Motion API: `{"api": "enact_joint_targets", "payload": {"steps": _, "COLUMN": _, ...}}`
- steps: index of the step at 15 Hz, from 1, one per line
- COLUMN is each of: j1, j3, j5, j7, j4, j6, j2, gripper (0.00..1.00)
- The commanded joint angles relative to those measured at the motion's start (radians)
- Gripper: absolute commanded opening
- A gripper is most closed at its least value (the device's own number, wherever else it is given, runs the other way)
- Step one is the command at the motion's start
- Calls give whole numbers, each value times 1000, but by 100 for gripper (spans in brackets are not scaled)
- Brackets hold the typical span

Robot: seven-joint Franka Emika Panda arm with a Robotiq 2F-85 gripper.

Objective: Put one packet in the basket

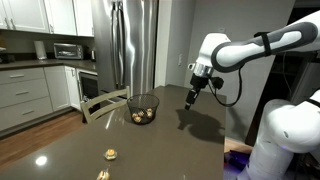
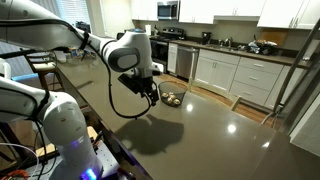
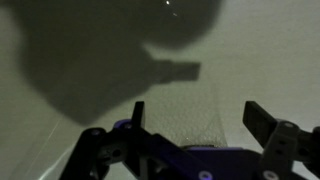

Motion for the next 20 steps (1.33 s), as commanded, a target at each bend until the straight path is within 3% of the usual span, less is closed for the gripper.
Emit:
{"api": "enact_joint_targets", "payload": {"steps": 1, "j1": 33, "j3": 64, "j5": -4, "j7": 15, "j4": 10, "j6": -16, "j2": 18, "gripper": 100}}
{"api": "enact_joint_targets", "payload": {"steps": 9, "j1": 154, "j3": 225, "j5": -15, "j7": 32, "j4": 50, "j6": -102, "j2": 75, "gripper": 100}}
{"api": "enact_joint_targets", "payload": {"steps": 14, "j1": 230, "j3": 287, "j5": -17, "j7": 23, "j4": 135, "j6": -157, "j2": 214, "gripper": 100}}
{"api": "enact_joint_targets", "payload": {"steps": 20, "j1": 260, "j3": 334, "j5": -29, "j7": 36, "j4": 282, "j6": -190, "j2": 411, "gripper": 100}}
